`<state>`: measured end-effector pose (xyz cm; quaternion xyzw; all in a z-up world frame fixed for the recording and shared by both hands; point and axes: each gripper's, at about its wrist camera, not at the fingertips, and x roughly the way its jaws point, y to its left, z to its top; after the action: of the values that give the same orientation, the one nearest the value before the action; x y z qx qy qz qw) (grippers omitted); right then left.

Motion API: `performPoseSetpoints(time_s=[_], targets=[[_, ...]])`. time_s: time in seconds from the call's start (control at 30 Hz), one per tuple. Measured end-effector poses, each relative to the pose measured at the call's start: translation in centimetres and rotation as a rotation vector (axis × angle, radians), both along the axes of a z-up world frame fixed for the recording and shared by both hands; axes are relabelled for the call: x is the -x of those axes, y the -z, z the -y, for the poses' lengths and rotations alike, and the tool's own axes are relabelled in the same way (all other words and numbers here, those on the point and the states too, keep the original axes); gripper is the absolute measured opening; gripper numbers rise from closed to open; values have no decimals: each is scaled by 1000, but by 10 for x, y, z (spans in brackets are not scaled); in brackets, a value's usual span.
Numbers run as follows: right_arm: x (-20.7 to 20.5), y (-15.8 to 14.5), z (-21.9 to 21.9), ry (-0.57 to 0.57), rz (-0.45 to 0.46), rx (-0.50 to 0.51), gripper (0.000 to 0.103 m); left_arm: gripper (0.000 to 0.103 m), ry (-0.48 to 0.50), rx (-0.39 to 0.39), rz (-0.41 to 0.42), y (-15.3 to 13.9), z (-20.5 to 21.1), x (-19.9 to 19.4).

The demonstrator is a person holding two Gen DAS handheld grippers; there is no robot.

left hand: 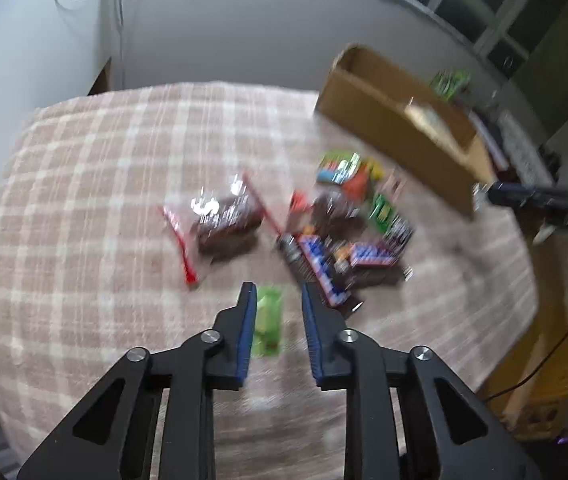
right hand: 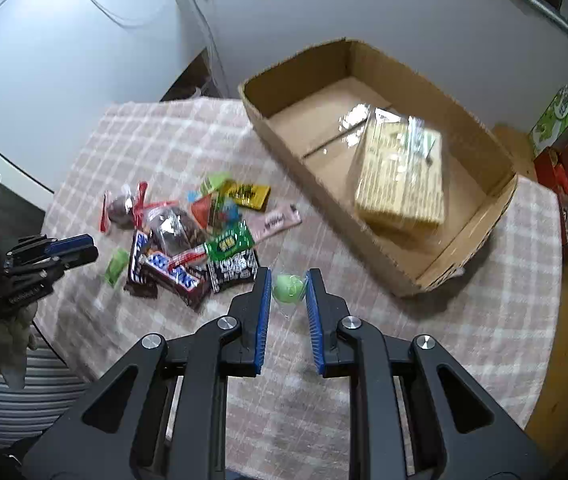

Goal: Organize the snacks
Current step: 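Carry both green candies into the box and open both grippers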

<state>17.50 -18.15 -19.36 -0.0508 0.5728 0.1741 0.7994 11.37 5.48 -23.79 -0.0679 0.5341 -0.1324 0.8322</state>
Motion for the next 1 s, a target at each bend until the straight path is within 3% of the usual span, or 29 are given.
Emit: performPoseSetpoints(time_s=[0.3, 0.37, 0.57, 0.67, 1.0], targets=[[4, 17, -8, -15, -30, 8, 18, 23, 15, -39, -71, 23, 7, -6], [3, 18, -9, -19, -30, 10, 18, 28, 15, -44, -84, 26, 9, -7], [4, 20, -10, -20, -33, 13, 18, 30, 27, -75, -86, 30, 13, -5], [4, 21, -10, -18, -37, 15, 18, 20, 32, -81, -77, 30, 13, -4], [6, 14, -5, -5, -21, 9, 18, 19, 2, -33, -54, 14, 0, 2]])
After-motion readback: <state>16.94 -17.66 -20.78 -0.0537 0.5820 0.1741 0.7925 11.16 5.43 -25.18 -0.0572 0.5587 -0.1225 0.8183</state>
